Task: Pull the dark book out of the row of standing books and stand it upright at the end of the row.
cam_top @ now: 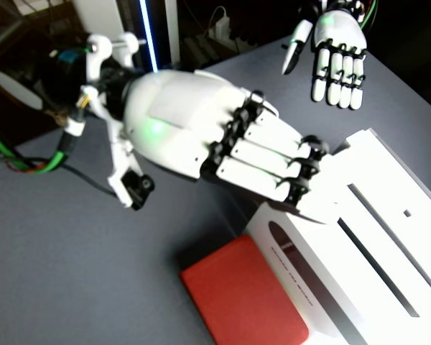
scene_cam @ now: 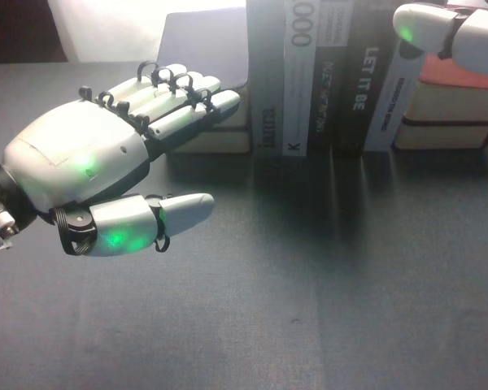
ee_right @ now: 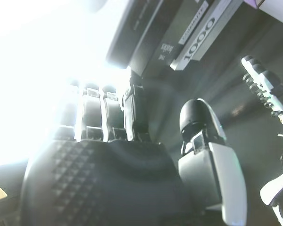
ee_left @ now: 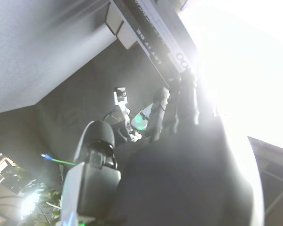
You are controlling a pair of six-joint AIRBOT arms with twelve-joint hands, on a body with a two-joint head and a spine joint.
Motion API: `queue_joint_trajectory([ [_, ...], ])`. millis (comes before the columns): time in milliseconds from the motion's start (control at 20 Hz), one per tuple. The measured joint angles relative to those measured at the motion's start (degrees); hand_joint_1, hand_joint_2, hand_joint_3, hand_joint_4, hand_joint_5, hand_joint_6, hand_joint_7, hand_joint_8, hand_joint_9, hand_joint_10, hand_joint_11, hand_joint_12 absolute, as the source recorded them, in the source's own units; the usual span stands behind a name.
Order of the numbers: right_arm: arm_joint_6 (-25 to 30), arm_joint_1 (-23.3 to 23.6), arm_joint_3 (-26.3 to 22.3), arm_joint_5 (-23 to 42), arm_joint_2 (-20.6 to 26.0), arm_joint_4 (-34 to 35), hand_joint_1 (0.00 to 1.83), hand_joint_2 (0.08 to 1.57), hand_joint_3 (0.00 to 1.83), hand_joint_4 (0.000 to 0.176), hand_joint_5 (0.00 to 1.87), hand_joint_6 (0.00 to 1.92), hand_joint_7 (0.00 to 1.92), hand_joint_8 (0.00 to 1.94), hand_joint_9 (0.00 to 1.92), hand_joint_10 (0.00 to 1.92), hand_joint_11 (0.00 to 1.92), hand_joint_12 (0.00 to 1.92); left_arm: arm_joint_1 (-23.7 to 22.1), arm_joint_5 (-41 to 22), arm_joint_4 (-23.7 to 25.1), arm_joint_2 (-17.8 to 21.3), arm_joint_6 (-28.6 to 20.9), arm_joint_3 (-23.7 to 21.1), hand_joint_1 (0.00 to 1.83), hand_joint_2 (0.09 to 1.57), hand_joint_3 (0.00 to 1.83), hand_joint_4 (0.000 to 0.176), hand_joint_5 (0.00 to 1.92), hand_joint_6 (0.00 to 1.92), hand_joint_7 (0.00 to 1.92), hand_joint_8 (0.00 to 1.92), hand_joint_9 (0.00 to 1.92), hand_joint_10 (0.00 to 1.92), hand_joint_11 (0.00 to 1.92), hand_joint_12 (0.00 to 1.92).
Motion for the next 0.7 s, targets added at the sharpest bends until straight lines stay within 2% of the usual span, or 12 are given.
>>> queue_joint_trajectory([
  [400, 0.15, -4.59, -7.13, 4.04, 5.64, -5.35, 0.07, 1.31, 0.00, 0.000, 0.48, 0.23, 0.00, 0.00, 0.00, 0.00, 0.00, 0.00, 0.74, -0.42, -0.70, 0.13, 0.02, -0.15, 0.02, 1.40, 0.00, 0.022, 0.03, 0.00, 0.00, 0.00, 0.00, 0.00, 0.00, 0.00],
  [700, 7.89, -10.56, -11.32, 8.46, 10.25, -12.85, 0.07, 1.31, 0.00, 0.000, 0.48, 0.23, 0.00, 0.00, 0.00, 0.00, 0.00, 0.00, 2.19, -2.19, -2.25, 0.37, 0.04, -0.35, 0.02, 1.40, 0.00, 0.022, 0.03, 0.00, 0.00, 0.00, 0.00, 0.00, 0.00, 0.00],
])
